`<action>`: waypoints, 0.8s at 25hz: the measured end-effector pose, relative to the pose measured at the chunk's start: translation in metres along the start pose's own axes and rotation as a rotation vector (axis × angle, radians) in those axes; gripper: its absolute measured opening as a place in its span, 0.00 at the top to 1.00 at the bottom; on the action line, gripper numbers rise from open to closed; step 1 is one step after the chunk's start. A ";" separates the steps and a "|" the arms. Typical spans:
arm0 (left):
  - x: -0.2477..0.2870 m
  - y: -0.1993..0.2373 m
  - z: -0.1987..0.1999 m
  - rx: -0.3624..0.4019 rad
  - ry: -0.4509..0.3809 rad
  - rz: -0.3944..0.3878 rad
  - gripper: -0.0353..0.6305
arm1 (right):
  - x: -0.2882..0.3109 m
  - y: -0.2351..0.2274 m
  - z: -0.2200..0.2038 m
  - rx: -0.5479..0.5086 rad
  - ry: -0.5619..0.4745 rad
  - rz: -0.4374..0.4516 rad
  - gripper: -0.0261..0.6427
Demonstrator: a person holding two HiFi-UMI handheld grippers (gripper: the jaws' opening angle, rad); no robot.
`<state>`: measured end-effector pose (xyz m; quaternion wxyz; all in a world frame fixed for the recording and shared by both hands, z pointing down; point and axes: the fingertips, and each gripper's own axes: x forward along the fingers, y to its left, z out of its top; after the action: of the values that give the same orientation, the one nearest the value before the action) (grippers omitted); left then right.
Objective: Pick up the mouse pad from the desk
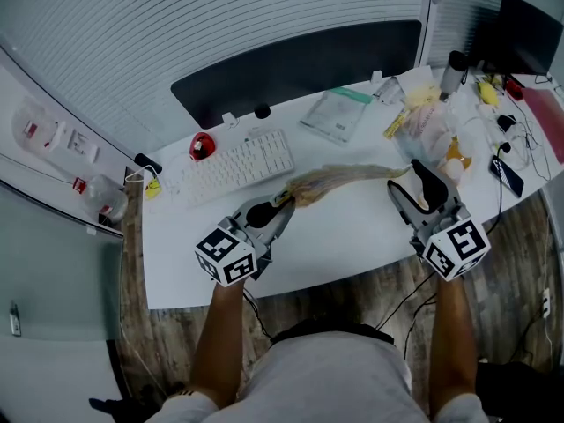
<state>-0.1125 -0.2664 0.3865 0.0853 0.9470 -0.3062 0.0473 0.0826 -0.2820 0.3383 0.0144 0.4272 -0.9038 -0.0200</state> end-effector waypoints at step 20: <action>-0.019 -0.030 0.033 -0.019 -0.079 -0.187 0.91 | 0.014 0.015 -0.020 0.235 -0.013 0.124 0.60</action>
<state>-0.1092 -0.2380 0.3470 0.0861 0.9717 -0.2199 -0.0012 0.0632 -0.2835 0.3594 -0.0402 0.3693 -0.9246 0.0841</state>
